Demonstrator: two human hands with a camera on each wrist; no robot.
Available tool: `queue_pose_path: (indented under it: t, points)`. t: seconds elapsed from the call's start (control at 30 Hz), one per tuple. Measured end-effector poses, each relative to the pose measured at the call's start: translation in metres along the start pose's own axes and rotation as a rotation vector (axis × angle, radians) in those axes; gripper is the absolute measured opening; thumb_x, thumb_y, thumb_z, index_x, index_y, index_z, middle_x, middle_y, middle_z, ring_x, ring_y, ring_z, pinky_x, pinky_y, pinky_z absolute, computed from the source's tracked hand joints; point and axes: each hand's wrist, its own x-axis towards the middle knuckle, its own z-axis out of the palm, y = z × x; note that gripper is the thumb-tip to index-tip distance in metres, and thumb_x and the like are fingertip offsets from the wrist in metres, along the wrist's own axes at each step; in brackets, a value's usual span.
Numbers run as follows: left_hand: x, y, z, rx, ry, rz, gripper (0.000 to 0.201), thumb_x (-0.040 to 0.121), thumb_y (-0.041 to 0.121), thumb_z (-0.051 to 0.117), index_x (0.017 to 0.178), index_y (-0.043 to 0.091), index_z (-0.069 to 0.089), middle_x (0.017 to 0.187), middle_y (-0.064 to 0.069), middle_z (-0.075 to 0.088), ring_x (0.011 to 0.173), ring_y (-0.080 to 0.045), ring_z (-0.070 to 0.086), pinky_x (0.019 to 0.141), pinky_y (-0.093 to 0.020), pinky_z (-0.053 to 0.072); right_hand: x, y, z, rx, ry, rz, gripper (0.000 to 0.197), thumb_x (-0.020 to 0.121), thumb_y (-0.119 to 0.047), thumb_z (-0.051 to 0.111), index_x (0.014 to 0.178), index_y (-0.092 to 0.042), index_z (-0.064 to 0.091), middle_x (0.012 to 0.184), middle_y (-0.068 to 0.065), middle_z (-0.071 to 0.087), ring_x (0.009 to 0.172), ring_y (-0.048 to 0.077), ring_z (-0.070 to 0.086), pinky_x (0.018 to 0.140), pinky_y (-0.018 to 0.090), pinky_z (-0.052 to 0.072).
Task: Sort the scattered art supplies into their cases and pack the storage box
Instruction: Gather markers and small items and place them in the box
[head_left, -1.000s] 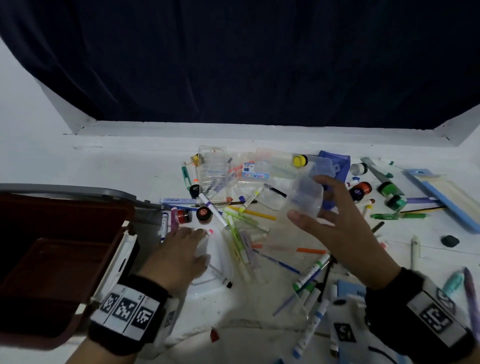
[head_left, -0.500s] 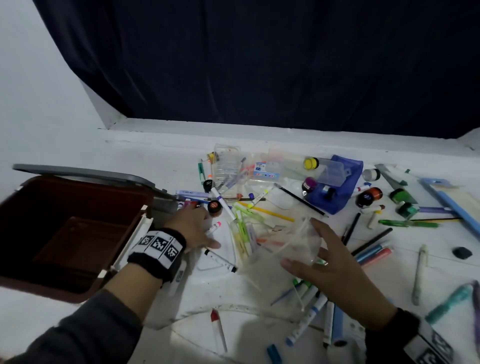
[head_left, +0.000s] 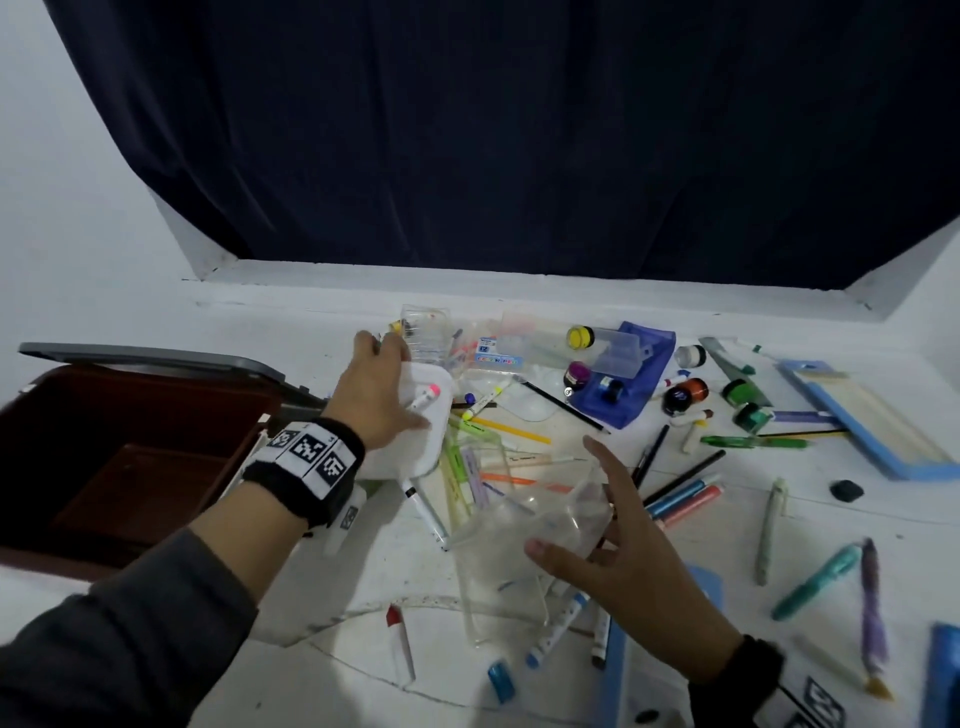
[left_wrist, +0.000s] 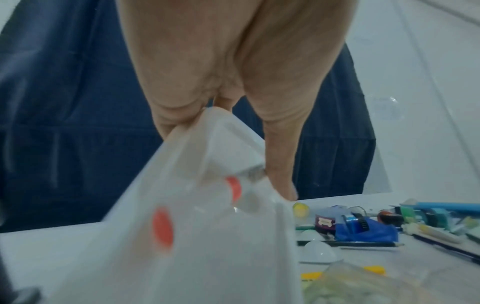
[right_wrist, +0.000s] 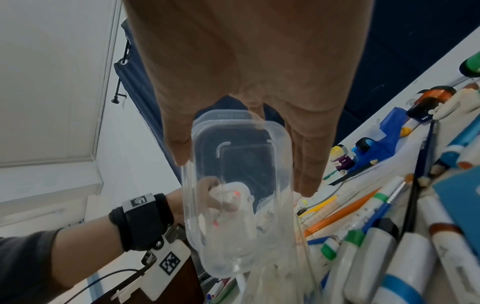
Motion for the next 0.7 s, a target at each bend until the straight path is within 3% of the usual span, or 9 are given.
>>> queue_pose_path:
  t: [0.07, 0.13, 0.23, 0.3, 0.4, 0.47, 0.53, 0.7]
  points:
    - [-0.001, 0.010, -0.004, -0.034, 0.055, 0.078, 0.079, 0.055, 0.040, 0.095, 0.114, 0.018, 0.047, 0.111, -0.001, 0.033, 0.095, -0.021, 0.046, 0.081, -0.031, 0.049, -0.003, 0.001, 0.001, 0.028, 0.019, 0.004, 0.100, 0.053, -0.062, 0.087, 0.135, -0.060, 0.030, 0.128, -0.012, 0.055, 0.112, 0.011, 0.063, 0.092, 0.036, 0.057]
    - [-0.004, 0.018, -0.007, -0.096, 0.142, 0.148, 0.072, 0.060, 0.050, 0.091, 0.113, 0.019, 0.053, 0.109, 0.000, 0.034, 0.095, -0.016, 0.043, 0.085, -0.022, 0.040, -0.007, 0.004, 0.001, 0.051, 0.049, 0.002, 0.092, 0.051, -0.060, 0.089, 0.128, -0.056, 0.038, 0.122, -0.011, 0.057, 0.109, 0.014, 0.065, 0.089, 0.038, 0.058]
    - [-0.016, 0.030, -0.016, -0.192, 0.312, 0.268, 0.040, 0.086, 0.040, 0.074, 0.114, 0.013, 0.064, 0.105, -0.003, 0.039, 0.091, -0.012, 0.044, 0.086, -0.012, 0.034, -0.015, 0.005, -0.002, 0.055, 0.113, -0.003, 0.086, 0.053, -0.053, 0.089, 0.124, -0.053, 0.040, 0.119, -0.011, 0.057, 0.106, 0.011, 0.065, 0.086, 0.034, 0.059]
    - [-0.029, 0.034, -0.023, -0.230, 0.387, 0.326, 0.028, 0.094, 0.032, 0.066, 0.114, 0.012, 0.066, 0.102, -0.005, 0.043, 0.090, -0.012, 0.046, 0.082, -0.005, 0.033, -0.019, 0.005, -0.007, 0.097, 0.182, 0.001, 0.084, 0.054, -0.047, 0.089, 0.124, -0.048, 0.042, 0.119, -0.007, 0.058, 0.103, 0.011, 0.066, 0.080, 0.028, 0.060]
    - [-0.060, 0.029, -0.031, -0.299, 0.385, 0.372, 0.018, 0.099, 0.033, 0.060, 0.111, 0.020, 0.065, 0.102, 0.002, 0.051, 0.092, -0.013, 0.053, 0.082, -0.013, 0.041, -0.026, 0.003, -0.016, 0.206, 0.251, 0.021, 0.077, 0.060, -0.040, 0.087, 0.125, -0.041, 0.045, 0.118, -0.002, 0.063, 0.101, 0.014, 0.068, 0.070, 0.020, 0.058]
    - [-0.089, 0.021, -0.034, -0.379, 0.336, 0.414, 0.011, 0.098, 0.033, 0.058, 0.107, 0.029, 0.063, 0.101, 0.010, 0.055, 0.095, -0.011, 0.056, 0.079, -0.024, 0.047, -0.031, 0.001, -0.019, 0.295, 0.261, 0.042, 0.069, 0.066, -0.035, 0.085, 0.124, -0.040, 0.047, 0.115, -0.002, 0.067, 0.098, 0.014, 0.070, 0.075, 0.027, 0.060]
    - [-0.120, 0.010, -0.034, -0.440, 0.291, 0.422, 0.012, 0.097, 0.030, 0.059, 0.107, 0.035, 0.062, 0.102, 0.013, 0.060, 0.097, -0.014, 0.060, 0.079, -0.023, 0.045, -0.037, -0.001, -0.021, 0.399, 0.241, 0.069, 0.065, 0.067, -0.036, 0.085, 0.123, -0.036, 0.051, 0.116, 0.001, 0.068, 0.099, 0.018, 0.071, 0.080, 0.036, 0.060]
    - [-0.184, -0.029, -0.027, -0.588, 0.184, 0.284, 0.025, 0.089, 0.039, 0.064, 0.102, 0.019, 0.070, 0.101, 0.002, 0.068, 0.095, -0.017, 0.062, 0.083, -0.022, 0.045, -0.045, 0.002, -0.018, 0.694, 0.090, 0.162, 0.078, 0.064, -0.036, 0.090, 0.130, -0.016, 0.054, 0.122, 0.010, 0.068, 0.106, 0.031, 0.069, 0.095, 0.050, 0.052]
